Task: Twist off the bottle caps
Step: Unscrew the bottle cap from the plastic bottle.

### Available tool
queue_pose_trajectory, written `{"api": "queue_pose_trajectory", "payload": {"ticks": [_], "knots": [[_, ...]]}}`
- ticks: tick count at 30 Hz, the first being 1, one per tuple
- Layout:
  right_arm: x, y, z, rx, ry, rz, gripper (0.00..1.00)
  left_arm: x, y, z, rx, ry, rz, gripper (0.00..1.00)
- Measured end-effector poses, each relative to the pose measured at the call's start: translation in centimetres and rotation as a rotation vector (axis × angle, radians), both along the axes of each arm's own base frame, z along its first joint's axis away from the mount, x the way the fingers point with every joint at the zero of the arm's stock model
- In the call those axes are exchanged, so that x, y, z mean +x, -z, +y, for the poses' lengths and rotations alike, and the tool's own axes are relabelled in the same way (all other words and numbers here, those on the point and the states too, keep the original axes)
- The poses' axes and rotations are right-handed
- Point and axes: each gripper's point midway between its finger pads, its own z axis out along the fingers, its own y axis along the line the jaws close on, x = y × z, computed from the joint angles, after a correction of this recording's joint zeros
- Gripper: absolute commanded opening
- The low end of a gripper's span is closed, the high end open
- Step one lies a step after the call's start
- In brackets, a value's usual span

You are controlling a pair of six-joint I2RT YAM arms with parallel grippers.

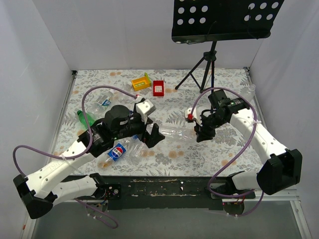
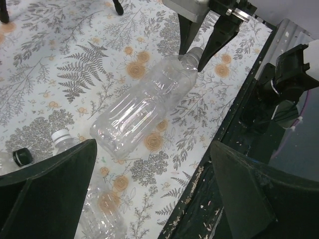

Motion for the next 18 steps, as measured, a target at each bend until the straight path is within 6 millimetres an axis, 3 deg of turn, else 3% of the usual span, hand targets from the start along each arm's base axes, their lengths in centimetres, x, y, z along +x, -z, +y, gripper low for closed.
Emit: {"api": "queue_pose_trajectory", "payload": {"ticks": [5, 11, 18], "knots": [[-0.2, 0.0, -0.2, -0.006, -0.03, -0.014, 0.01, 1.0, 0.1, 0.2, -0.041, -0.015, 0.071, 0.98], [-0.3, 0.0, -0.3, -0.006, -0.053, -0.029, 0.01, 3.4, -0.6, 1.8, -0.136, -0.063, 0.164, 0.98], [-0.3, -0.2, -0.3, -0.003, -0.069, -0.046, 0.01, 4.2, -0.5, 1.6, -0.217, -0.028, 0.299, 0.98]]}}
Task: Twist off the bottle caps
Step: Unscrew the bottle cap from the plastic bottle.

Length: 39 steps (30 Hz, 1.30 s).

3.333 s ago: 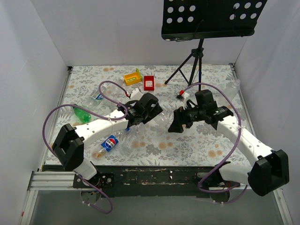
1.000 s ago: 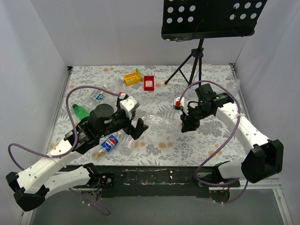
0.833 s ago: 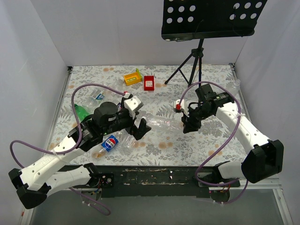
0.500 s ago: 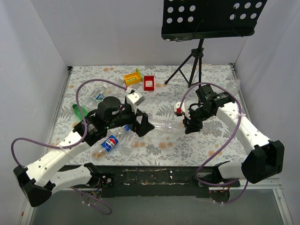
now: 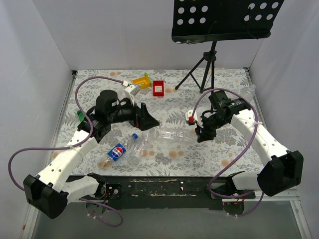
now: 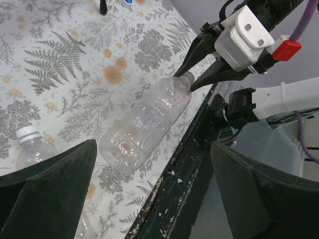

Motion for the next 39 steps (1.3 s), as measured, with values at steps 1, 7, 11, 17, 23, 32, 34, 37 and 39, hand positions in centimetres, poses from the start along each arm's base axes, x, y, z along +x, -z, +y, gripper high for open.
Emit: {"api": "queue_pose_trajectory", "payload": {"ticks": [1, 7, 11, 17, 23, 32, 34, 37, 39], "knots": [[0.0, 0.0, 0.0, 0.0, -0.002, -0.002, 0.01, 0.1, 0.2, 0.0, -0.01, 0.004, 0.02, 0.98], [0.1, 0.0, 0.0, 0.002, -0.015, -0.013, 0.01, 0.4, 1.2, -0.4, -0.054, 0.038, 0.149, 0.98], [0.1, 0.0, 0.0, 0.002, -0.026, -0.022, 0.01, 0.3, 1.8, -0.7, -0.072, 0.069, 0.225, 0.98], [0.1, 0.0, -0.1, 0.001, -0.049, -0.034, 0.01, 0.1, 2.5, -1.2, -0.085, 0.108, 0.294, 0.98], [-0.1, 0.0, -0.3, -0.009, -0.073, -0.042, 0.01, -0.2, 3.1, -1.3, -0.08, 0.133, 0.317, 0.98], [0.3, -0.4, -0.7, -0.033, -0.099, -0.081, 0.01, -0.2, 4.9, -1.2, -0.031, 0.154, 0.35, 0.98], [0.5, -0.4, -0.9, -0.046, -0.106, -0.093, 0.01, -0.1, 5.0, -1.3, -0.025, 0.162, 0.351, 0.98], [0.8, -0.6, -1.1, -0.059, -0.12, -0.114, 0.01, -0.1, 5.1, -1.3, -0.02, 0.175, 0.352, 0.98], [0.9, -0.8, -1.2, -0.066, -0.13, -0.126, 0.01, -0.1, 5.2, -1.3, -0.015, 0.181, 0.352, 0.98]]}}
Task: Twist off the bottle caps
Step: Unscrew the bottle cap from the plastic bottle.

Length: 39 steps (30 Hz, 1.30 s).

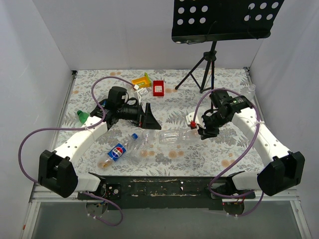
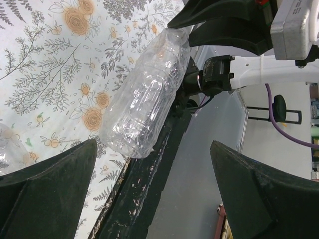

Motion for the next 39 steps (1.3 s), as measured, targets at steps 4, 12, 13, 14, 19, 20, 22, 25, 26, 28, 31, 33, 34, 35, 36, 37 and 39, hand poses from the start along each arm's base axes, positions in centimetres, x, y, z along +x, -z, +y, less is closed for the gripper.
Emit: {"api": "queue_pose_trajectory", "payload": {"ticks": [4, 12, 13, 14, 19, 20, 22, 25, 26, 28, 31, 33, 34, 35, 36, 37, 39], "knots": [[0.2, -0.1, 0.0, -0.007, -0.024, -0.021, 0.01, -0.1, 0.3, 0.1, 0.009, 0.01, -0.006, 0.98], [0.4, 0.2, -0.1, -0.038, -0.083, -0.06, 0.01, -0.6, 0.7, 0.0, 0.034, 0.048, -0.039, 0.98], [0.4, 0.2, -0.1, -0.041, -0.095, -0.067, 0.01, -0.6, 0.8, -0.2, 0.037, 0.057, -0.04, 0.98], [0.5, 0.2, -0.1, -0.043, -0.102, -0.072, 0.01, -0.7, 0.8, -0.4, 0.04, 0.066, -0.042, 0.98], [0.5, 0.3, 0.2, -0.055, -0.156, -0.106, 0.01, -1.1, 1.7, -1.1, 0.058, 0.103, -0.023, 0.98], [0.5, 0.3, 0.2, -0.059, -0.164, -0.111, 0.01, -1.3, 1.8, -1.2, 0.062, 0.11, -0.018, 0.98], [0.5, 0.3, 0.3, -0.063, -0.178, -0.121, 0.01, -1.7, 2.0, -1.5, 0.068, 0.127, -0.017, 0.98], [0.5, 0.3, 0.6, -0.065, -0.199, -0.135, 0.01, -2.4, 2.0, -2.0, 0.082, 0.156, -0.032, 0.98], [0.5, 0.3, 0.6, -0.066, -0.202, -0.137, 0.01, -2.5, 2.1, -2.2, 0.087, 0.165, -0.038, 0.98], [0.5, 0.3, 0.7, -0.066, -0.211, -0.14, 0.01, -2.9, 2.1, -2.6, 0.1, 0.189, -0.049, 0.98], [0.3, 0.3, 0.9, -0.068, -0.22, -0.142, 0.01, -3.1, 2.6, -3.2, 0.12, 0.221, -0.05, 0.98], [0.2, 0.3, 1.1, -0.068, -0.227, -0.142, 0.01, -3.1, 3.2, -3.5, 0.139, 0.234, -0.043, 0.98], [0.1, 0.3, 1.1, -0.068, -0.232, -0.143, 0.01, -3.1, 3.4, -3.6, 0.148, 0.241, -0.04, 0.98], [0.1, 0.3, 1.2, -0.068, -0.235, -0.143, 0.01, -3.2, 3.6, -3.7, 0.156, 0.248, -0.039, 0.98], [0.0, 0.3, 1.3, -0.068, -0.239, -0.143, 0.01, -3.1, 3.7, -3.8, 0.162, 0.253, -0.037, 0.98], [0.0, 0.3, 1.4, -0.069, -0.243, -0.144, 0.01, -3.1, 3.9, -4.1, 0.169, 0.261, -0.036, 0.98], [-0.1, 0.3, 1.5, -0.067, -0.249, -0.145, 0.01, -3.2, 4.1, -4.6, 0.178, 0.278, -0.037, 0.98]]}}
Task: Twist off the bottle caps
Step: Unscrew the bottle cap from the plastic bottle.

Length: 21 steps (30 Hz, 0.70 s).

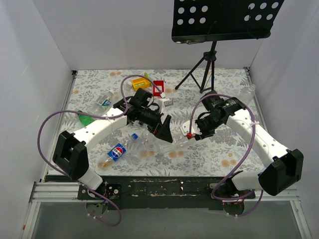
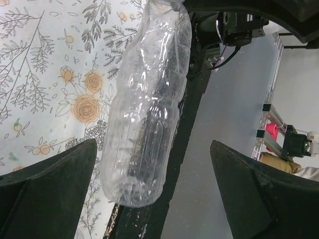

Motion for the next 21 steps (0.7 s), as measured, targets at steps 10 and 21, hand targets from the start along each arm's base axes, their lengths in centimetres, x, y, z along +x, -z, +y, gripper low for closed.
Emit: {"api": "queue_pose_trajectory", "payload": {"ticks": [10, 21], "knots": [[0.3, -1.2, 1.2, 0.057, 0.009, -0.009, 0.01, -1.4, 3.3, -2.3, 0.076, 0.077, 0.042, 0.98], [0.3, -1.3, 1.8, 0.09, 0.026, 0.005, 0.01, -1.4, 3.7, -2.6, 0.083, 0.082, 0.046, 0.6]]}}
